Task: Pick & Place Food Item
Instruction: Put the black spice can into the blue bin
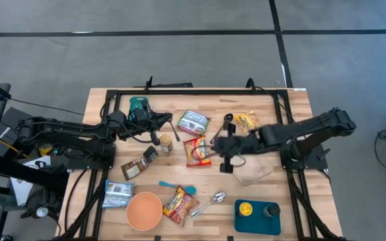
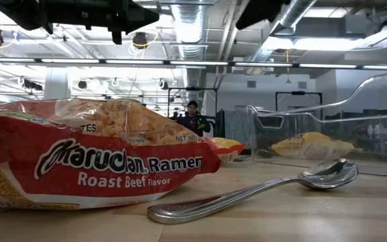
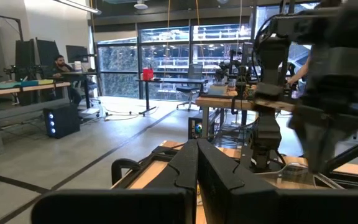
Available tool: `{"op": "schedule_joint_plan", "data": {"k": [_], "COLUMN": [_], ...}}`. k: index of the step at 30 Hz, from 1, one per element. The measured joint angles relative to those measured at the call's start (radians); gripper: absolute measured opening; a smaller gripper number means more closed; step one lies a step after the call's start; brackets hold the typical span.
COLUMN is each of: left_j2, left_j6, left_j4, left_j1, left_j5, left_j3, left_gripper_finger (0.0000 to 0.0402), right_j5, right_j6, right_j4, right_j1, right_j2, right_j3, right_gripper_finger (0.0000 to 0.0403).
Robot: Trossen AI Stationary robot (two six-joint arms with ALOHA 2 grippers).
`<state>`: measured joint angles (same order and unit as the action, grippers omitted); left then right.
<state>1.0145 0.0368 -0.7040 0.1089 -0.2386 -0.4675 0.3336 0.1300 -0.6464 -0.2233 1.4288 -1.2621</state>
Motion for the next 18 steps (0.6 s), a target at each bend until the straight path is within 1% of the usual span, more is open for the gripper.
{"op": "schedule_joint_plan", "data": {"k": [5, 8, 13, 18], "left_j2": [0.0, 0.0, 0.0, 0.0], "left_j6": [0.0, 0.0, 0.0, 0.0], "left_j4": [0.0, 0.0, 0.0, 0.0], "left_j1": [0.0, 0.0, 0.0, 0.0], "left_j5": [0.0, 0.0, 0.0, 0.0], "left_j3": [0.0, 0.0, 0.0, 0.0], "left_gripper_finger": [0.0, 0.0, 0.0, 0.0], "right_j5": [-0.145, -0.203, -0.212, -0.209], "right_j6": [-0.002, 0.0, 0.028, 0.09], "right_j4": [0.163, 0.261, 0.383, 0.482], "right_j1": [0.09, 0.119, 0.13, 0.123], "right_j2": [-0.131, -0.211, -0.332, -0.426], "right_j3": [0.17, 0.277, 0.422, 0.532], "right_gripper_finger": [0.0004, 0.0004, 0.0001, 0.0002]}}
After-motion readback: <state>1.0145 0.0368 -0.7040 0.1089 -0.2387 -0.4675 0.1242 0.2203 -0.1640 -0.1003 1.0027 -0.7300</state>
